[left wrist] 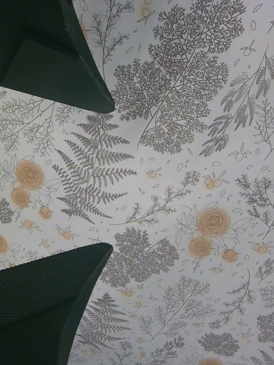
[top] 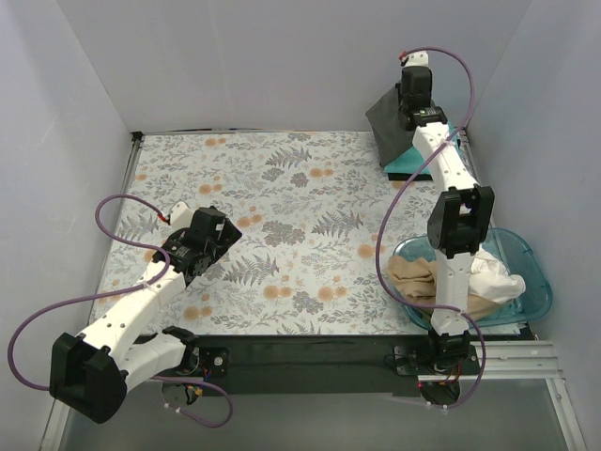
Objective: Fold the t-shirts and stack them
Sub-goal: Neatly place the folded tshirt to the corner
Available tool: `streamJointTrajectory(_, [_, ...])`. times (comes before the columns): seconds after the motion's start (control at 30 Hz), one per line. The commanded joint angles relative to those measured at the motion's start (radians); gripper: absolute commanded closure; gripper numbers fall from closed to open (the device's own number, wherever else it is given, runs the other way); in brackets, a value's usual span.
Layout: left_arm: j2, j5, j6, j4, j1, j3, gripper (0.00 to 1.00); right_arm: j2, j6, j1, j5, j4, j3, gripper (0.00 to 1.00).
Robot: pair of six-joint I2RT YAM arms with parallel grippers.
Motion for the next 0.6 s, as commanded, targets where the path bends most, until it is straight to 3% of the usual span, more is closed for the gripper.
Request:
streamJointTrajectory(0.0, [-0.005, -0.008, 0.0, 0.001, -0.002, 0.026, 0.03, -0.094, 0.009, -0.013, -0.037, 0.058, 0.017, 0.99])
streamJointTrajectory(0.3, [-0.005, -0.008, 0.003, 0.003, -0.002, 0.023, 0.02, -0.071, 0.054, -0.035, -0.075, 0.042, -0.059, 0.99])
streamJointTrajectory(0.57, [-0.002, -0.013, 0.0, -0.002, -0.002, 0.023, 0.02, -0.005, 0.045, -0.068, -0.051, 0.035, -0.032, 0.99])
